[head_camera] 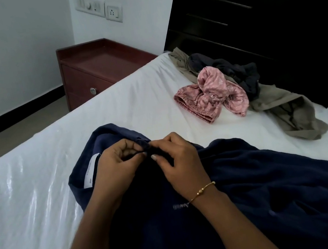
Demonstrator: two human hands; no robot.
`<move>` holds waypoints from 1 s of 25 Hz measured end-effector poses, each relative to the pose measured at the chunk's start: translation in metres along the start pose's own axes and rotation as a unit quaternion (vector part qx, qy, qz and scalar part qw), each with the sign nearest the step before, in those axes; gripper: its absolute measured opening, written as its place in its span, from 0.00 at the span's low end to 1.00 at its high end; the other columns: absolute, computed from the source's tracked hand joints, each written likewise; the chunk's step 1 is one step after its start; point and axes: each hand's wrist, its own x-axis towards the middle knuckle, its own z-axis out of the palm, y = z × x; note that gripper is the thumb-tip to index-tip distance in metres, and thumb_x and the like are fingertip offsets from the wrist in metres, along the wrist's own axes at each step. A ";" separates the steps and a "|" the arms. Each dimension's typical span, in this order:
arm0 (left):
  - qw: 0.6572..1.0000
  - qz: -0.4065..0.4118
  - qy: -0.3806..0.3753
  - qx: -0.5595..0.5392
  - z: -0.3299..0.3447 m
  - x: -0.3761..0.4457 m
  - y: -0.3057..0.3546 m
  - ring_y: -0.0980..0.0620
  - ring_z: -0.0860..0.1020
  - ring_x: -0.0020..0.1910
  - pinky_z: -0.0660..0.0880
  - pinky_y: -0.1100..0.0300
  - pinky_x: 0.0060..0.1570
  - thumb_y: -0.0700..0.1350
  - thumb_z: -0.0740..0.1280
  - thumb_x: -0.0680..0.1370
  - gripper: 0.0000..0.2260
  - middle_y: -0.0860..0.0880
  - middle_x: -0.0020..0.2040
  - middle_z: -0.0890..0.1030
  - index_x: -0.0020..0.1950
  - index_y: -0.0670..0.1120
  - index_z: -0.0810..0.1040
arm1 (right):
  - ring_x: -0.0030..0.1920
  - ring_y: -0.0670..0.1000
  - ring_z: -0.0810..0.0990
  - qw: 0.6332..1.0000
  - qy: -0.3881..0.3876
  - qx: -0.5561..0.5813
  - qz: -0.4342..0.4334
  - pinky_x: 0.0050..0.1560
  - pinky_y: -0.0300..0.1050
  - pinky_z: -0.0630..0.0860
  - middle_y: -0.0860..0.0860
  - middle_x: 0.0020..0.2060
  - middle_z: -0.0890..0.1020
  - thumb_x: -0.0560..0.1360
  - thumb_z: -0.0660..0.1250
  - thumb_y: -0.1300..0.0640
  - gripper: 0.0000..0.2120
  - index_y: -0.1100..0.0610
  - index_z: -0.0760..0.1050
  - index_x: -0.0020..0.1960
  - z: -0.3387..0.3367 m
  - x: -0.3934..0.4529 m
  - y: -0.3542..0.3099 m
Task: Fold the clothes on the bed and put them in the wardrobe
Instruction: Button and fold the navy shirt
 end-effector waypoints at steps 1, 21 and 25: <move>1.000 0.000 0.005 -0.001 0.000 -0.001 0.002 0.44 0.85 0.46 0.80 0.53 0.50 0.35 0.71 0.80 0.05 0.47 0.42 0.87 0.47 0.44 0.84 | 0.58 0.50 0.82 1.000 0.010 -0.006 -0.002 0.67 0.58 0.93 0.52 0.58 0.83 0.90 0.76 0.67 0.18 0.55 0.93 0.76 0.002 -0.004 0.000; 0.982 0.131 -0.018 0.133 0.008 -0.018 0.026 0.60 0.85 0.44 0.80 0.55 0.55 0.41 0.80 0.72 0.11 0.60 0.42 0.86 0.50 0.51 0.83 | 0.47 0.56 0.78 0.984 0.094 -0.141 -0.061 0.45 0.58 0.89 0.56 0.48 0.82 0.89 0.79 0.64 0.13 0.55 0.96 0.71 -0.024 -0.022 0.005; 0.956 0.218 -0.026 0.197 0.006 -0.013 0.020 0.62 0.83 0.48 0.80 0.57 0.56 0.39 0.78 0.74 0.21 0.62 0.43 0.85 0.64 0.55 0.82 | 0.46 0.54 0.77 0.989 0.060 -0.114 -0.075 0.42 0.58 0.92 0.56 0.53 0.80 0.92 0.77 0.62 0.11 0.56 0.95 0.71 -0.026 -0.017 0.009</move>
